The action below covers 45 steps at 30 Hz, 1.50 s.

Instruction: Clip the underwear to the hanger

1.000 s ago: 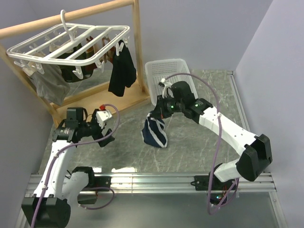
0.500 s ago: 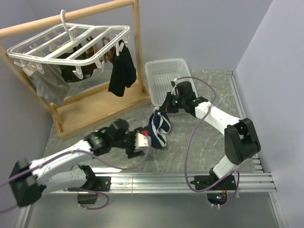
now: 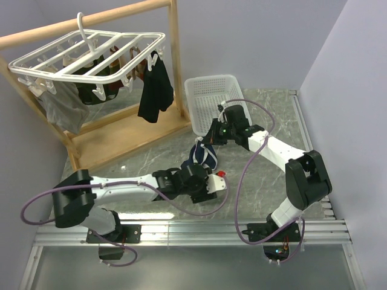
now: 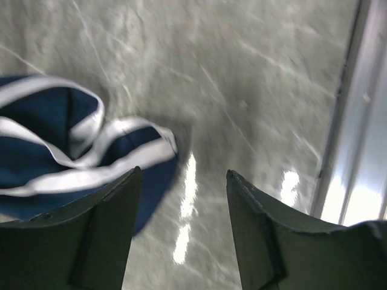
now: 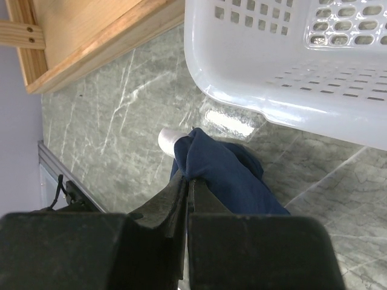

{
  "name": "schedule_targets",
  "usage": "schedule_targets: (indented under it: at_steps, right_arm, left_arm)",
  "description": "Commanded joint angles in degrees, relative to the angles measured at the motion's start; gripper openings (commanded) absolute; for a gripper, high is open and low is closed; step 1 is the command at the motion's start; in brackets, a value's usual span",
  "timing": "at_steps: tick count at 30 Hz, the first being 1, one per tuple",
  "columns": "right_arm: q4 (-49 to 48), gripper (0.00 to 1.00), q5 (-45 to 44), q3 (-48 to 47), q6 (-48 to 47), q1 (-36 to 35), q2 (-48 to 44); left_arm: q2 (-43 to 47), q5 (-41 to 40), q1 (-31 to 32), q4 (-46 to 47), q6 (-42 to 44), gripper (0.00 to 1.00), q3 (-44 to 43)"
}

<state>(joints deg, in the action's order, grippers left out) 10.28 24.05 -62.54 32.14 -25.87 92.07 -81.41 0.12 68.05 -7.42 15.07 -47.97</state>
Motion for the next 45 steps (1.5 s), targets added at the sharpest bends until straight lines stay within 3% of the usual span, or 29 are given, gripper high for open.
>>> schedule_targets:
  at_steps: [1,12,15,16,18,19,20,24,27,28,30,34,36,38,40,43,45]
  right_arm:
    - [-1.3,0.00,0.2,-0.6,0.7,0.5,-0.6]
    - [-1.3,0.00,1.8,-0.3,1.9,2.1,0.0]
    - [-1.1,0.00,2.0,0.1,1.9,2.1,0.1]
    - [-0.9,0.00,2.0,0.1,1.8,2.1,0.1]
    - [-0.7,0.00,2.4,0.6,1.6,2.1,-0.2]
    - [-0.6,0.00,2.4,0.8,1.3,2.1,-0.5]
    - [-0.3,0.00,2.4,1.1,1.3,2.1,-1.1]
    - [2.7,0.00,2.4,1.1,-0.8,3.4,-2.8]
    - [5.7,0.00,6.5,0.9,-3.5,5.9,-4.5]
    - [6.8,0.00,8.0,0.9,-4.4,6.4,-4.5]
    - [10.5,0.00,11.6,0.8,-6.6,7.6,-4.7]
    - [16.0,0.00,17.0,2.9,-9.5,8.3,-5.4]
    - [15.2,0.00,16.2,4.3,-9.5,8.4,-6.1]
    - [13.5,0.00,15.0,5.3,-8.8,8.4,-5.9]
    - [12.3,0.00,14.5,5.1,-8.0,8.5,-4.7]
    - [12.1,0.00,13.7,3.9,-7.5,8.6,-2.3]
    - [11.7,0.00,13.0,3.9,-7.4,9.3,-1.9]
  left_arm:
    - [-4.4,-3.7,0.6,1.4,-1.4,0.63,-4.9]
    - [-14.5,-6.2,1.3,0.8,-2.9,0.58,-8.8]
    - [-16.8,-8.2,1.3,0.0,-3.4,0.44,-10.7]
    - [-17.7,-8.6,1.3,-0.3,-3.7,0.31,-11.3]
    - [-17.8,-9.8,1.2,-0.8,-4.1,0.18,-11.1]
    - [-16.9,-10.2,0.9,-0.9,-4.8,0.00,-10.4]
    - [-15.8,-10.1,0.6,-1.3,-5.1,0.00,-10.0]
    - [-2.5,-0.1,-4.6,-5.8,-8.0,0.00,-7.4]
    - [11.2,22.3,-17.9,-12.7,-9.2,0.00,-4.4]
    - [14.3,22.4,-20.5,-12.7,-9.2,0.00,-4.1]
    - [21.9,31.3,-24.7,-17.8,-6.3,0.00,-3.7]
    - [27.3,37.3,-31.9,-25.8,-1.8,0.00,-3.4]
    - [27.6,35.5,-31.9,-23.8,-1.1,0.00,-2.3]
    - [26.7,31.7,-30.2,-19.6,-4.9,0.30,0.1]
    - [21.8,24.4,-23.6,-16.4,-6.0,0.49,-0.7]
    - [13.6,14.3,-12.2,-13.3,-4.9,0.52,-3.2]
    - [7.5,9.2,-8.0,-11.5,-4.3,0.56,-4.1]
